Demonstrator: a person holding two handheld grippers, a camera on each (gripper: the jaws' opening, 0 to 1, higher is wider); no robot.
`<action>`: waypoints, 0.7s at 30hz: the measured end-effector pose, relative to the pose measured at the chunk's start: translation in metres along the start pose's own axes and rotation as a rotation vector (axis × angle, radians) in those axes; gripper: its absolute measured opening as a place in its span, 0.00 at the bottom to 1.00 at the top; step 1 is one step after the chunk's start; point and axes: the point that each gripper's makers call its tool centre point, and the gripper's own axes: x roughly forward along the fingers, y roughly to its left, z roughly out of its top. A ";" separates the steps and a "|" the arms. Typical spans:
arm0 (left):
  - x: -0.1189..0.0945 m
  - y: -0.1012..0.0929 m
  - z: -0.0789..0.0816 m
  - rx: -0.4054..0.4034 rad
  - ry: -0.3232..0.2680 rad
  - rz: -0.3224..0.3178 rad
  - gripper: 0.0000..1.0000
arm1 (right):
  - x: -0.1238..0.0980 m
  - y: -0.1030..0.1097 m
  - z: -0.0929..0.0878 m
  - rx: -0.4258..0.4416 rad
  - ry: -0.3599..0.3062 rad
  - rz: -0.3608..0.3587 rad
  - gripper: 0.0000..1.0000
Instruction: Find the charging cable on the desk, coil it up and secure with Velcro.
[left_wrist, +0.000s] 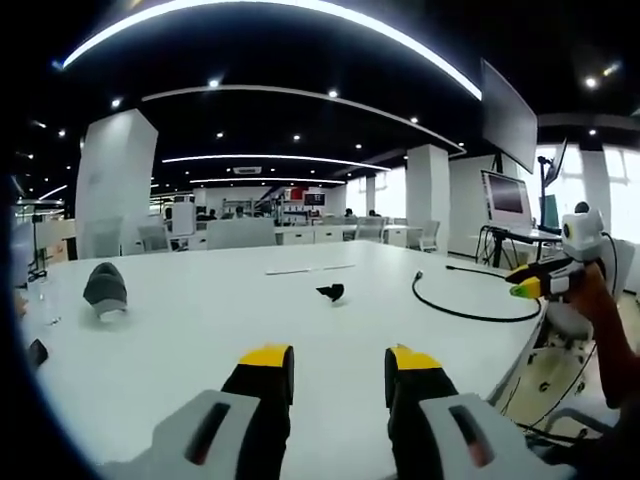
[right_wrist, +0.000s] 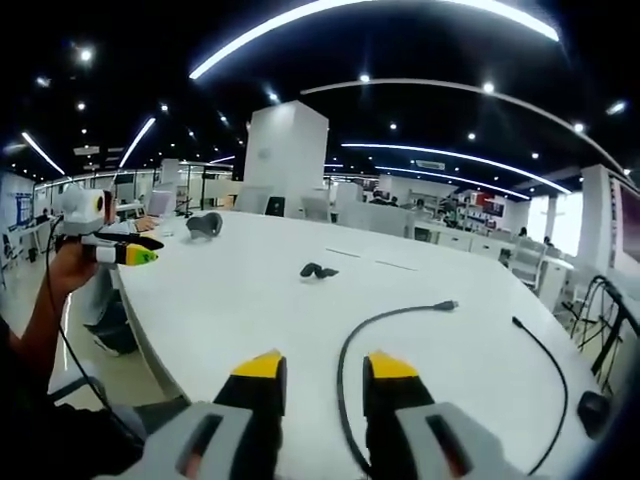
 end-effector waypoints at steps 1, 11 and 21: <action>0.002 -0.002 0.001 -0.003 -0.001 -0.003 0.37 | -0.001 -0.003 0.000 0.000 0.000 -0.004 0.32; 0.031 -0.028 0.006 -0.029 0.000 -0.059 0.36 | -0.014 -0.034 -0.005 0.017 -0.001 -0.040 0.32; 0.067 -0.054 0.015 -0.030 -0.033 -0.100 0.36 | -0.031 -0.072 -0.018 0.026 0.029 -0.089 0.32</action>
